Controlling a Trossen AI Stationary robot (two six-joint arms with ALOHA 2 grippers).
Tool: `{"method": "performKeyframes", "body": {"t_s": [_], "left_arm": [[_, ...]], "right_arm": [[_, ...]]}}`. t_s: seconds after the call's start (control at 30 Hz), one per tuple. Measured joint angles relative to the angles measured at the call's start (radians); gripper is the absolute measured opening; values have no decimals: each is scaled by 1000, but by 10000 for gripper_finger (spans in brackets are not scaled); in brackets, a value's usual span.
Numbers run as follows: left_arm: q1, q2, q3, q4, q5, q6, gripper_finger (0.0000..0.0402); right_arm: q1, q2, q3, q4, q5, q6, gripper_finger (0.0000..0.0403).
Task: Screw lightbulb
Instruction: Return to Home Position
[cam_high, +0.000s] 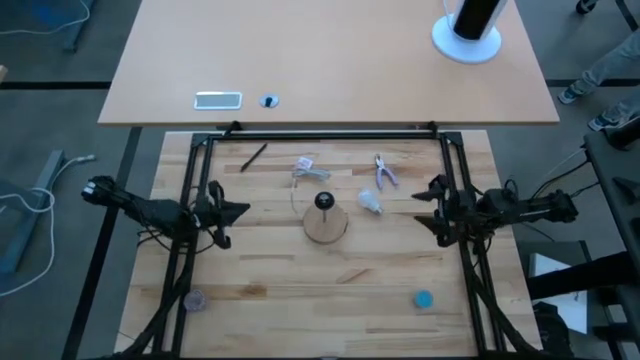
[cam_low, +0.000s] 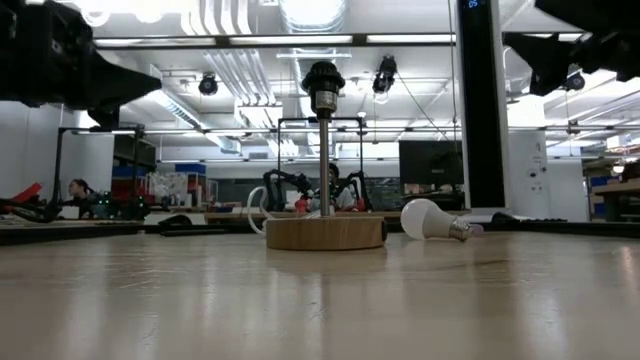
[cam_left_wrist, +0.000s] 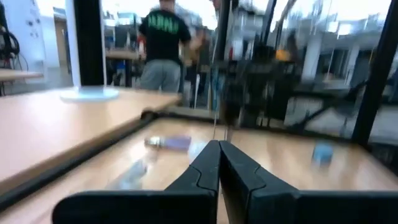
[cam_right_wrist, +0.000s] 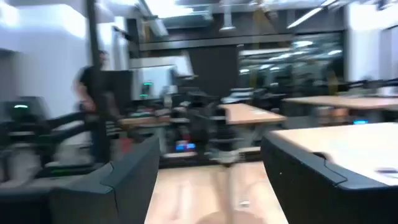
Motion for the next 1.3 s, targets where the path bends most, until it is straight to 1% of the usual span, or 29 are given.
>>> {"method": "performKeyframes", "body": {"t_s": [0.13, 0.2, 0.37, 0.5, 0.73, 0.87, 1.13, 1.3], "left_arm": [[0, 57, -3, -12, 0, -6, 0], [0, 87, -2, -8, 0, -7, 0], [0, 157, -2, -11, 0, -6, 0], [0, 210, -2, -13, 0, -6, 0], [0, 293, -2, -9, 0, -6, 0], [0, 333, -2, -10, 0, -6, 0], [0, 395, -2, -12, 0, -6, 0], [0, 426, -2, -10, 0, -6, 0]], "right_arm": [[1, 26, -3, -3, -97, 20, 278], [2, 27, -8, -19, -118, 37, 282], [1, 40, -7, -36, -117, 123, 292], [1, 44, -6, -34, -116, 153, 297], [1, 46, -6, -31, -115, 154, 303], [1, 46, -6, -32, -114, 154, 298], [1, 46, -6, -32, -113, 154, 287], [1, 46, -6, -32, -113, 154, 290]]}}
